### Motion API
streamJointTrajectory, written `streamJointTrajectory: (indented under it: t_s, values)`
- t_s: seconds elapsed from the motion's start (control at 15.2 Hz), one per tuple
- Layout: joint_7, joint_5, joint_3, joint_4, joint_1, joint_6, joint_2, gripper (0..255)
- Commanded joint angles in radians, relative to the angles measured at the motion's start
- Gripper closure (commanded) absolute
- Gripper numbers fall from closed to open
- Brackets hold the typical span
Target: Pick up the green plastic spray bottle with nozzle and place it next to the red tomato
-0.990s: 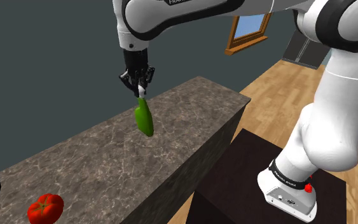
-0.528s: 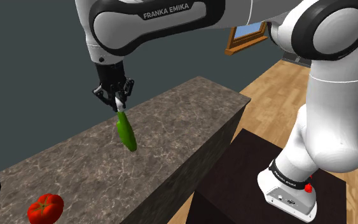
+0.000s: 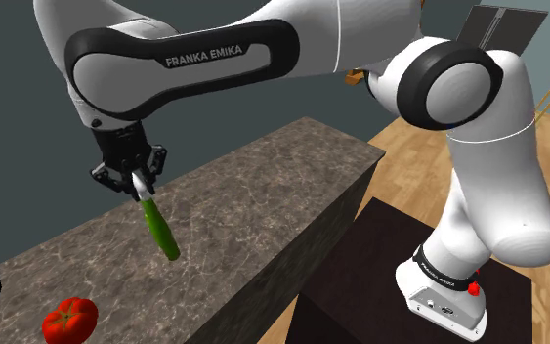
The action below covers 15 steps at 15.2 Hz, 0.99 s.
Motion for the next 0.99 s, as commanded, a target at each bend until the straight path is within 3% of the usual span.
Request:
streamJointTrajectory:
  t_s: [0.0, 0.13, 0.92]
  values:
    - [0.031, -0.016, 0.000, 0.109, 0.042, -0.025, 0.084, 255]
    - [0.051, -0.028, -0.004, 0.245, 0.084, -0.071, 0.173, 255]
    - [0.058, -0.032, -0.007, 0.088, 0.070, 0.088, 0.177, 255]
